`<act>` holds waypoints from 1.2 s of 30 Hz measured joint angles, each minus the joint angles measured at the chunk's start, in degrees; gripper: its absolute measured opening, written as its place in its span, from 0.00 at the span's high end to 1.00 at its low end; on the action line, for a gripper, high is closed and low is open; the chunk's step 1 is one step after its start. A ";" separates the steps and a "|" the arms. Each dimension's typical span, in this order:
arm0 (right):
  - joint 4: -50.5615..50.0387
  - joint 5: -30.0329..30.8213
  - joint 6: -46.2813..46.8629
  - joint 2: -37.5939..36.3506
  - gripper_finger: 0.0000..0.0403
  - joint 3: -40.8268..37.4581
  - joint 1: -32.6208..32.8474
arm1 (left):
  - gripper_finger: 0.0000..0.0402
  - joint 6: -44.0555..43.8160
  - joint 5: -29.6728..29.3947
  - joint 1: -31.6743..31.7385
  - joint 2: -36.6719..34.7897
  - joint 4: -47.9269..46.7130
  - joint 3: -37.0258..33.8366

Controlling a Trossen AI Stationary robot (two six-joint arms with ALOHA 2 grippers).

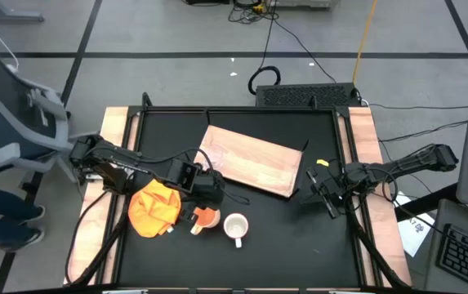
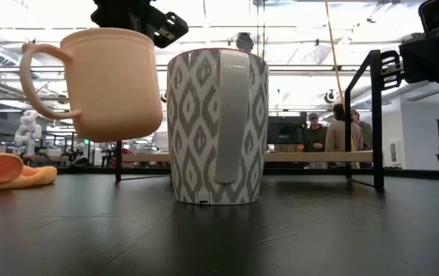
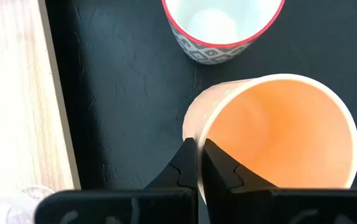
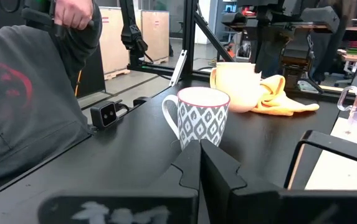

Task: Stack small to large cups/mugs on shelf
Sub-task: Put the light orange mug on the shelf

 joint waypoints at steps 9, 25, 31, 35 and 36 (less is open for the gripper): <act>-0.01 0.02 -0.12 0.00 1.00 0.00 0.00 | 0.99 -1.15 0.09 0.57 -1.40 -0.03 -0.02; 0.28 0.02 -0.46 -0.02 1.00 0.00 0.00 | 0.99 -0.37 0.57 3.24 -1.29 -5.27 7.73; 0.25 0.02 -0.46 0.02 1.00 0.00 -0.02 | 0.99 -0.36 0.57 3.56 -1.36 -6.69 11.76; 0.21 0.01 -0.46 0.11 1.00 -0.02 0.00 | 0.99 -0.49 0.57 4.00 -1.29 -8.14 11.91; 0.21 0.02 -0.46 0.17 1.00 -0.02 0.00 | 0.99 -0.68 0.55 4.19 -1.29 -8.56 11.91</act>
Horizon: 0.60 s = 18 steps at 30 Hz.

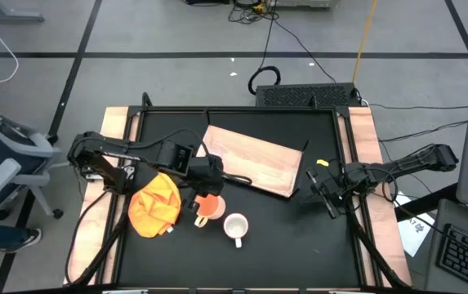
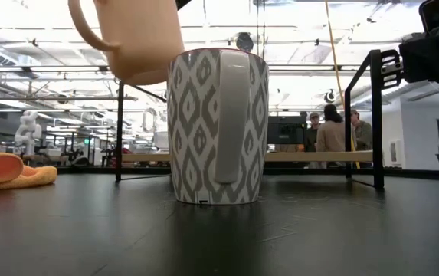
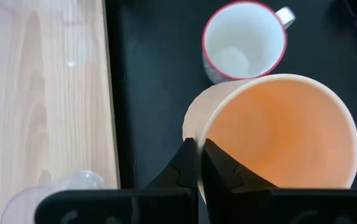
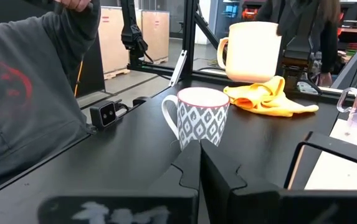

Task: Stack small to large cups/mugs on shelf
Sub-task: Put the light orange mug on the shelf

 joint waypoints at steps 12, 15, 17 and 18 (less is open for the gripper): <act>0.74 0.00 -1.01 0.18 1.00 0.00 0.00 | 0.99 -0.39 -0.11 5.01 2.23 -1.72 0.03; 0.91 0.00 -0.94 0.20 1.00 0.01 0.00 | 0.99 1.19 0.63 6.94 4.76 -2.69 0.27; 1.22 0.00 -0.93 0.33 1.00 0.01 -0.01 | 0.99 2.54 0.98 7.94 7.07 -4.07 1.55; 1.15 0.00 -0.92 0.36 1.00 0.00 0.00 | 0.99 3.16 1.20 8.50 8.21 -4.80 2.48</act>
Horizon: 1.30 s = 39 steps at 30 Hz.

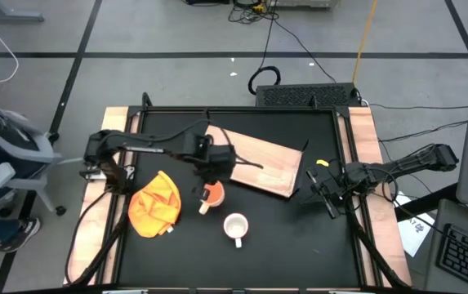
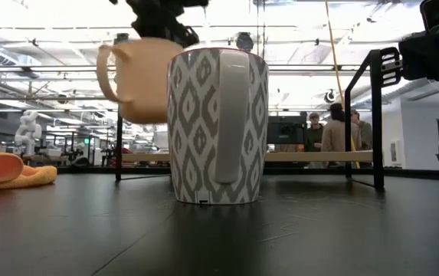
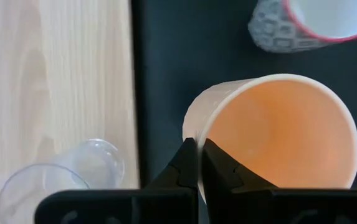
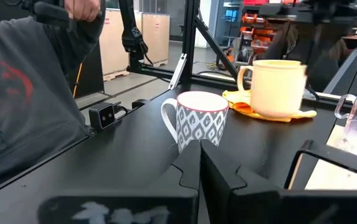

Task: Stack small to large cups/mugs on shelf
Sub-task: Put the light orange mug on the shelf

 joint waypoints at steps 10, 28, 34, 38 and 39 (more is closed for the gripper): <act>-0.03 0.00 0.02 0.73 1.00 0.00 0.00 | 0.99 3.58 0.96 1.69 9.74 -6.23 15.25; 0.00 0.00 0.02 2.57 1.00 0.01 -0.01 | 0.99 7.25 2.49 2.76 14.00 -7.67 21.08; 1.47 0.00 0.04 2.57 1.00 0.02 0.00 | 0.99 8.99 7.17 5.48 14.00 -2.08 21.21; 1.64 0.00 0.04 2.57 1.00 0.00 0.00 | 0.99 10.29 7.67 7.41 14.00 -2.23 22.06; 1.65 0.00 0.04 2.57 1.00 0.01 0.00 | 0.99 10.54 8.09 7.97 14.00 -2.07 22.24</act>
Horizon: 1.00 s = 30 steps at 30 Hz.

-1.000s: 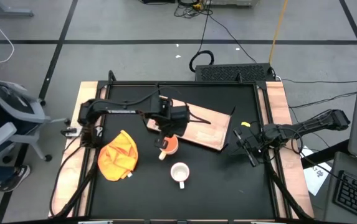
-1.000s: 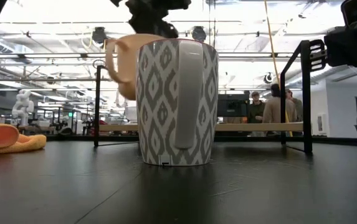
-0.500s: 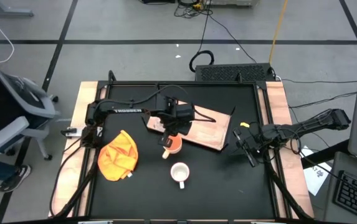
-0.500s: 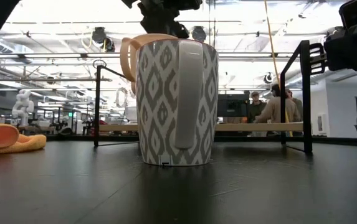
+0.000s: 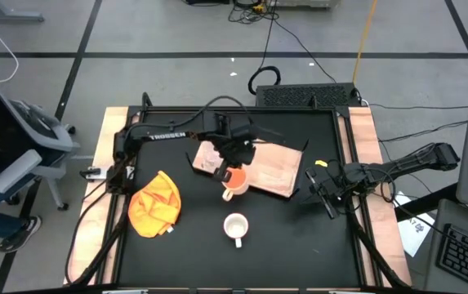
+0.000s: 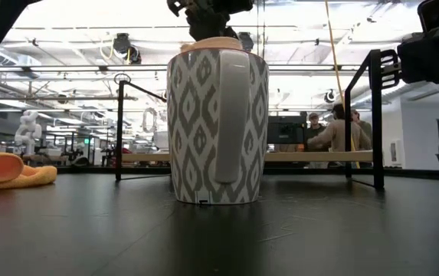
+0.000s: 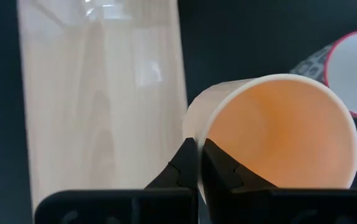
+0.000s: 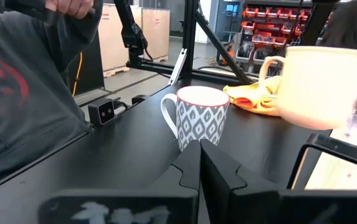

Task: Stack small to large cups/mugs on shelf
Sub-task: Put the light orange mug on the shelf

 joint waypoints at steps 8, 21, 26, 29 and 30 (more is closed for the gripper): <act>-0.18 0.00 -0.02 0.12 1.00 -0.02 -0.02 | 0.99 0.96 0.22 1.77 2.14 -0.52 3.45; -0.07 0.00 0.39 1.29 1.00 -0.02 0.01 | 0.99 1.89 0.06 4.10 2.97 -2.02 5.07; -0.05 0.00 1.06 1.29 1.00 -0.02 0.01 | 0.99 2.11 0.12 5.41 2.97 -1.86 5.07; -0.02 0.00 1.02 1.29 1.00 -0.02 0.00 | 0.99 2.78 0.12 5.98 2.97 -1.48 5.06; 0.02 0.00 0.94 1.29 1.00 -0.02 0.01 | 0.99 3.00 0.11 6.17 2.97 -0.76 5.05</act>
